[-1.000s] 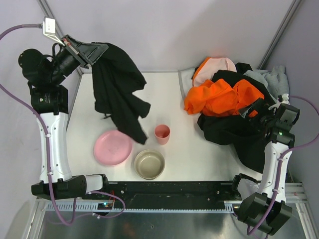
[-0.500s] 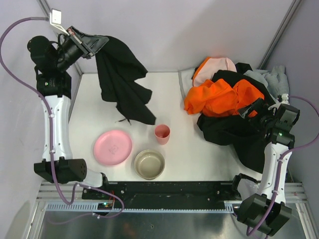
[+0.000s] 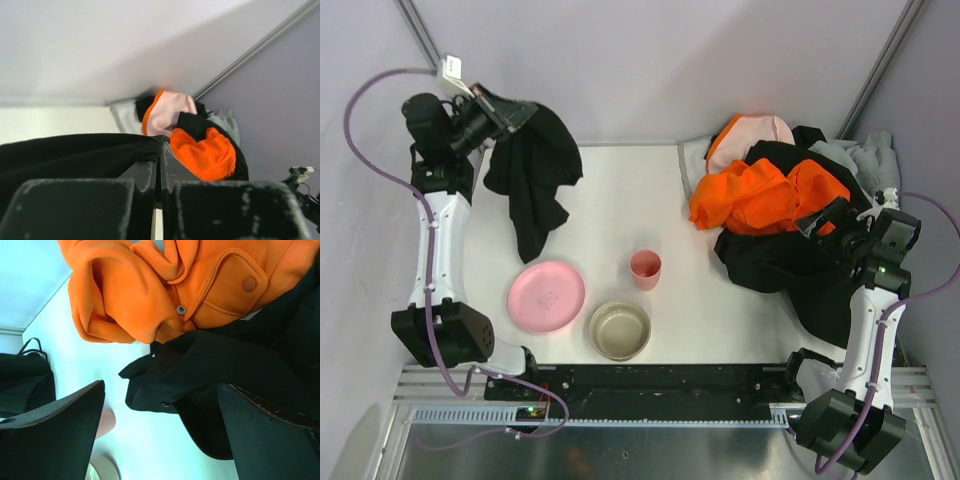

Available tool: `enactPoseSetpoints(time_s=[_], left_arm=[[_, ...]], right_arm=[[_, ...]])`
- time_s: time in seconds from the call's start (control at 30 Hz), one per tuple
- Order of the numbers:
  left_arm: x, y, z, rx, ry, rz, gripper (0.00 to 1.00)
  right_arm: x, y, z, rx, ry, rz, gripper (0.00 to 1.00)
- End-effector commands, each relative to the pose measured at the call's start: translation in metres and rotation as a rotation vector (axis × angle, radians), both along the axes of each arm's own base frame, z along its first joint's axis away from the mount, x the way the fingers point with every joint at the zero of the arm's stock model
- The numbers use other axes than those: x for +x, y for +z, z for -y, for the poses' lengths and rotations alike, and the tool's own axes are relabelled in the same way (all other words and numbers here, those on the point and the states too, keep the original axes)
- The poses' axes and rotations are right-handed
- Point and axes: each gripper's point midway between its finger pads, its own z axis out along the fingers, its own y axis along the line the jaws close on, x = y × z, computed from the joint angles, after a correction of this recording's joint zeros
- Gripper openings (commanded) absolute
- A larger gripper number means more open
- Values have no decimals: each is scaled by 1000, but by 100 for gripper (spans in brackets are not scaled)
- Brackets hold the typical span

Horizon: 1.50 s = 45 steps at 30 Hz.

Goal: Pick out a specific cloth from the pile

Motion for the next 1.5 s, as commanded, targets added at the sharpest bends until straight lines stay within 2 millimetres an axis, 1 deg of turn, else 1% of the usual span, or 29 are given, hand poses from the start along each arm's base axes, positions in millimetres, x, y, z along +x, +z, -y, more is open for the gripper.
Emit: enactPoseSetpoints(time_s=[0.0, 0.13, 0.3, 0.4, 0.5, 0.6, 0.73, 0.8, 0.9, 0.97, 1.07, 1.17, 1.3, 1.47], left_arm=[[5, -43, -17, 64, 74, -28, 1], [14, -103, -23, 64, 94, -154, 1], [24, -178, -23, 14, 77, -340, 1], [26, -219, -21, -33, 62, -451, 1], [25, -256, -18, -84, 55, -527, 1], [17, -296, -17, -118, 72, -610, 1], [2, -345, -24, -117, 153, -720, 1], [-6, -367, -28, -103, 190, -765, 1], [-17, -392, -35, -79, 243, -818, 1], [-23, -404, -38, -65, 271, -846, 1], [-27, -416, -42, -46, 297, -877, 2], [-27, -419, -44, -32, 302, -892, 10], [-27, -410, -44, -27, 297, -877, 20], [-26, -383, -42, -35, 291, -810, 34]], right_arm=[[1, 7, -2, -23, 16, 31, 99], [1, 4, -2, -26, 19, 20, 99], [0, -1, -4, -23, 23, 12, 99], [-1, -4, -5, -23, 25, 6, 99], [-1, -7, -6, -22, 28, 1, 99], [-2, -8, -7, -24, 30, -2, 99], [-3, -9, -8, -26, 34, -3, 99], [-3, -9, -8, -27, 35, -4, 99], [-3, -10, -9, -25, 39, -5, 99], [-3, -9, -9, -26, 40, -6, 99], [-2, -9, -10, -27, 43, -2, 99], [-2, -8, -10, -25, 46, 0, 99], [-1, -8, -12, -21, 49, 2, 99], [-1, -7, -14, -21, 53, 5, 99]])
